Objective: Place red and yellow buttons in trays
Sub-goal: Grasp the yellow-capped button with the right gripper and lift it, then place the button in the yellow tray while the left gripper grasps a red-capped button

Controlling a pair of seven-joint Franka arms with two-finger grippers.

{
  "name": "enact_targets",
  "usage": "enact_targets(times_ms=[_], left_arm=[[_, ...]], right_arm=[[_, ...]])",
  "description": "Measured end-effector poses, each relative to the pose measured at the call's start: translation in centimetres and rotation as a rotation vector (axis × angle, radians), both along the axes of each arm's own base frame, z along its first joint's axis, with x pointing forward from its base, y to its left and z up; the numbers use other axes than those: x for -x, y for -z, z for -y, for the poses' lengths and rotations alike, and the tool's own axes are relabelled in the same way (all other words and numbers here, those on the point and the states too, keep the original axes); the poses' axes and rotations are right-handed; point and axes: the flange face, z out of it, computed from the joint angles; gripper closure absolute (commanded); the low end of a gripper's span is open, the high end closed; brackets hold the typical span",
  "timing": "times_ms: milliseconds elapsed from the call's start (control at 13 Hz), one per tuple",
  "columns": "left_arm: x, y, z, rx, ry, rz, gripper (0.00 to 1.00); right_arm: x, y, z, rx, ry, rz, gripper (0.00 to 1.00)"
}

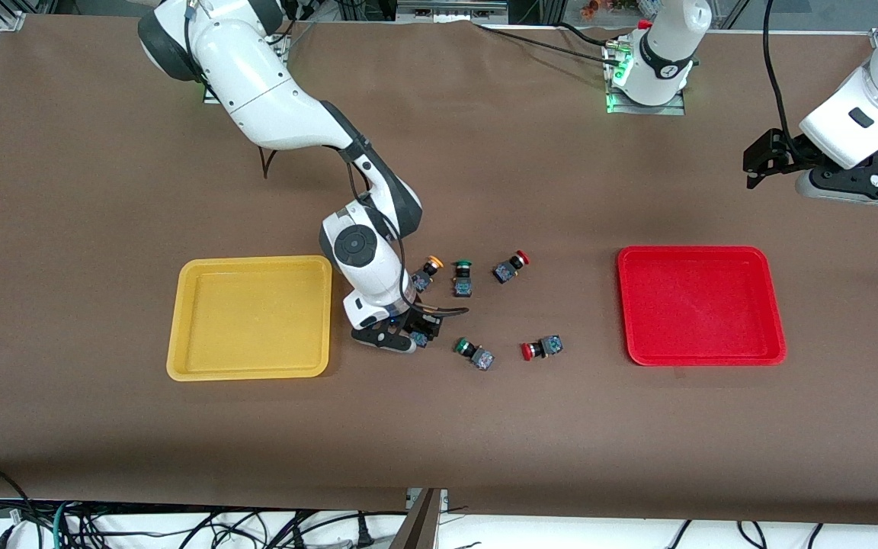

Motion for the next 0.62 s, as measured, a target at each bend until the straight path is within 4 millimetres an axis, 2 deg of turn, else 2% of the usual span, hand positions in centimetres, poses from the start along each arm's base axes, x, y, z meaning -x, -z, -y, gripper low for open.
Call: enact_targets(times_ms=[154, 308, 462, 615], left_arm=[[0.0, 0.0, 0.0, 0.000, 0.000, -0.001, 0.00], [0.0, 1.0, 0.2, -0.004, 0.004, -0.035, 0.00], [-0.6, 4.3, 1.3, 0.005, 0.019, -0.131, 0.00], [-1.7, 10.2, 4.2, 0.028, 0.059, -0.258, 0.00]], right_arm=[[-1.0, -1.6, 1.2, 0.036, -0.029, -0.021, 0.78], [-2.5, -4.3, 3.8, 0.077, -0.075, -0.047, 0.78], [-4.3, -7.1, 7.8, 0.120, -0.138, -0.079, 0.78], [-5.7, -9.0, 12.7, 0.162, -0.198, -0.137, 0.75]])
